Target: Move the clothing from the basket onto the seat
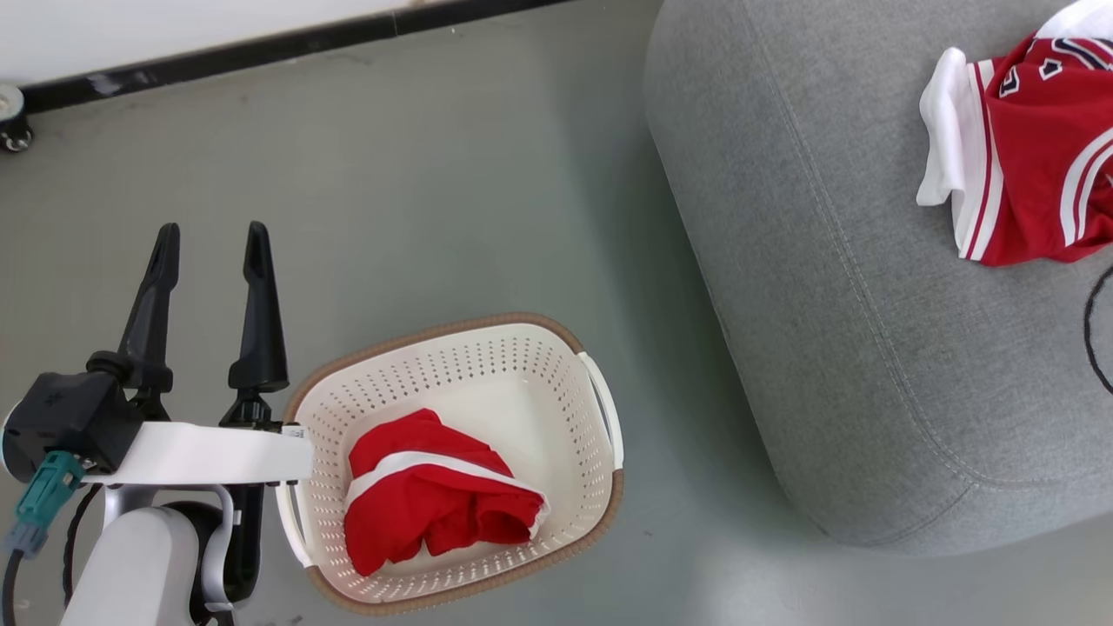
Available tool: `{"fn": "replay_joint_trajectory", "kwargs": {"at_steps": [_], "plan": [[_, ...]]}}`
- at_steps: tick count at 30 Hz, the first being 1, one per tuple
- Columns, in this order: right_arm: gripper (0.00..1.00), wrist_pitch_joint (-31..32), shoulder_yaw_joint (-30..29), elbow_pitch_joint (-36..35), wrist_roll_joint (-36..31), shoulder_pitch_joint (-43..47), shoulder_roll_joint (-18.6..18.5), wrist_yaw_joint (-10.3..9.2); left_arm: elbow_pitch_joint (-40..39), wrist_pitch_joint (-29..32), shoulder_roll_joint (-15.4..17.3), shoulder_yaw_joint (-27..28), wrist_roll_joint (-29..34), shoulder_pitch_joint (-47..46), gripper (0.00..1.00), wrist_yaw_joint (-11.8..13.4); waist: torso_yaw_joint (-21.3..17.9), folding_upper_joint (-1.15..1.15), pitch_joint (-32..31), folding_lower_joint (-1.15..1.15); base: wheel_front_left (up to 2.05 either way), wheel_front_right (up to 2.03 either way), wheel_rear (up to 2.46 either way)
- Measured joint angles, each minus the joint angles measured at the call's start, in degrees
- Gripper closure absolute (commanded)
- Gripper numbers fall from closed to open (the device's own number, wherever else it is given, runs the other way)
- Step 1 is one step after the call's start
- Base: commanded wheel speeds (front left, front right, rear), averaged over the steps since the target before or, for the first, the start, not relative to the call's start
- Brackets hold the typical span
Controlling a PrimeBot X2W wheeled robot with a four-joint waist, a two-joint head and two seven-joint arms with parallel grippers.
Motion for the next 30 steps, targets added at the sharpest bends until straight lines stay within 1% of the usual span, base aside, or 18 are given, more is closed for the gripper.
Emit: {"fn": "replay_joint_trajectory", "kwargs": {"at_steps": [5, 9, 12, 16, 21, 24, 27, 30], "plan": [[0.0, -0.5, 2.4, -3.9, -1.4, 0.0, 0.0, 0.0, 0.9, -0.3, -1.0, 1.0, -0.4, 1.2, 0.0, 0.7, 0.7, 0.0, -1.7, 0.0, 0.0, 0.0, 0.0], [0.0, -1.0, 4.1, -7.1, -2.8, 0.7, 0.2, 0.0, 2.1, -0.6, -1.2, 1.7, -0.4, 2.4, 0.0, 1.5, 1.5, 0.0, -3.1, 0.0, 0.0, 0.0, 0.0], [0.0, -1.1, 4.8, -9.5, -3.9, 0.7, 0.9, 0.0, 2.4, -0.7, -1.4, 2.3, -0.4, 3.3, 0.0, 2.4, 2.3, 0.0, -4.2, 0.0, 0.0, 0.0, 0.0], [0.0, -1.3, 6.1, -12.3, -5.1, 0.9, 2.2, 0.0, 3.6, -0.7, -2.7, 2.8, -0.4, 4.9, 0.0, 2.9, 3.3, 0.0, -5.7, 0.0, 0.0, 0.0, 0.0], [0.0, -1.5, 6.6, -15.3, -6.5, 1.2, 4.0, 0.0, 4.0, -0.7, -3.7, 2.9, -0.4, 6.1, 0.0, 3.5, 4.7, 0.0, -7.6, 0.0, 0.0, 0.0, 0.0], [0.0, -1.5, 7.8, -16.8, -7.2, 3.2, 5.4, 0.0, 4.9, -0.7, -4.5, 2.9, -0.4, 6.7, 0.0, 3.5, 5.5, 0.0, -8.7, 0.0, 0.0, 0.0, 0.0], [0.0, -1.5, 8.4, -17.9, -7.5, 5.6, 7.6, 0.0, 5.7, -0.8, -5.0, 2.7, -0.4, 7.1, 0.0, 3.5, 6.6, 0.0, -10.2, 0.0, 0.0, 0.0, 0.0], [0.0, -1.6, 8.6, -18.4, -8.7, 7.2, 8.7, 0.0, 6.2, -0.8, -5.6, 2.4, -0.4, 7.1, 0.0, 3.5, 7.4, 0.0, -11.4, 0.0, 0.0, 0.0, 0.0]]}}
